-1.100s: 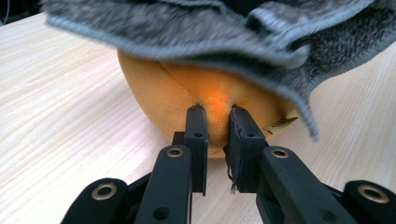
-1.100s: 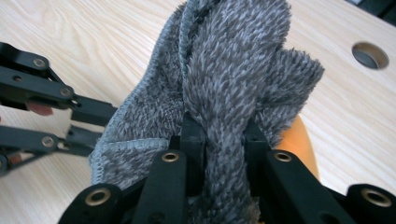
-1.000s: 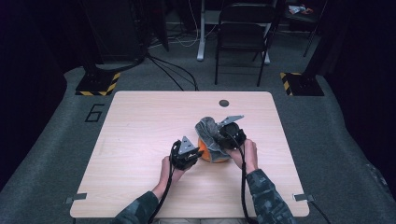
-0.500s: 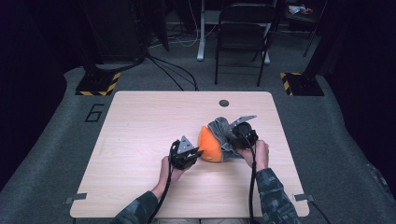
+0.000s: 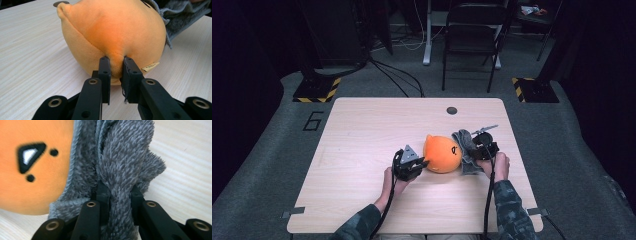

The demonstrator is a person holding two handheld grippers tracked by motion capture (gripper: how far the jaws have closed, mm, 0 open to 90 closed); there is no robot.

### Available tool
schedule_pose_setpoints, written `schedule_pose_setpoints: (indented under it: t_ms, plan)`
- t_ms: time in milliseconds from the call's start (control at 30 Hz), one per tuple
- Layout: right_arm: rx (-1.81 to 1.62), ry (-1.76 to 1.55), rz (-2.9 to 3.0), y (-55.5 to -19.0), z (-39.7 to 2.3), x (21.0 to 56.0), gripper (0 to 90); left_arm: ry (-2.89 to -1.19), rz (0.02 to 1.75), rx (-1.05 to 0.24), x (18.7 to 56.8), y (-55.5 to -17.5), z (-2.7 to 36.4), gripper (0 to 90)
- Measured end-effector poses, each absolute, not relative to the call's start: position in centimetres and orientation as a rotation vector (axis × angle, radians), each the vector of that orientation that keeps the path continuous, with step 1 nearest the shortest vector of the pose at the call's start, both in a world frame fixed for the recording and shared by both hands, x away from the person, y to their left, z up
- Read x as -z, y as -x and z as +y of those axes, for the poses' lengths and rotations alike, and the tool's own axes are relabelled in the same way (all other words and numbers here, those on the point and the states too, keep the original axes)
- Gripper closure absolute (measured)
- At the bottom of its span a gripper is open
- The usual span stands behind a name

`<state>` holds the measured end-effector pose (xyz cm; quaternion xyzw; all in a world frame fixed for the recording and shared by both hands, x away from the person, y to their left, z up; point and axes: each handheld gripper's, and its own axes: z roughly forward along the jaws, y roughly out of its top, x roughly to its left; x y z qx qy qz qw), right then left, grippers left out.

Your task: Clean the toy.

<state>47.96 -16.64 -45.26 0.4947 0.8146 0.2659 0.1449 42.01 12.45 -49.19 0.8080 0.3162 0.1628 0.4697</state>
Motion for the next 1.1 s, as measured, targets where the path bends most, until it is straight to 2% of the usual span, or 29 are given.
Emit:
schedule_pose_setpoints:
  t_ms: [167, 400, 633, 967, 1100]
  plan:
    - [-0.928, -1.339, 2.302, -47.1, -15.8, 41.9, 76.9, -1.976, 0.777, -0.419, 49.2, -41.9, 12.4, 78.5]
    - [-1.115, -1.121, 2.374, -44.8, -10.9, 38.7, 76.8, -1.985, 0.765, -0.417, 49.0, -41.6, 12.1, 78.5]
    - [-1.043, -1.127, 2.421, -45.2, -8.4, 42.1, 76.7, -1.985, 0.759, -0.404, 48.9, -41.4, 11.8, 78.6]
    - [-1.172, -1.038, 2.439, -44.5, -7.8, 41.3, 76.6, -1.981, 0.759, -0.402, 48.9, -41.5, 11.9, 78.6]
    - [-1.044, -1.044, 2.430, -44.8, -7.4, 42.1, 76.8, -1.991, 0.748, -0.408, 48.9, -41.4, 11.7, 79.0]
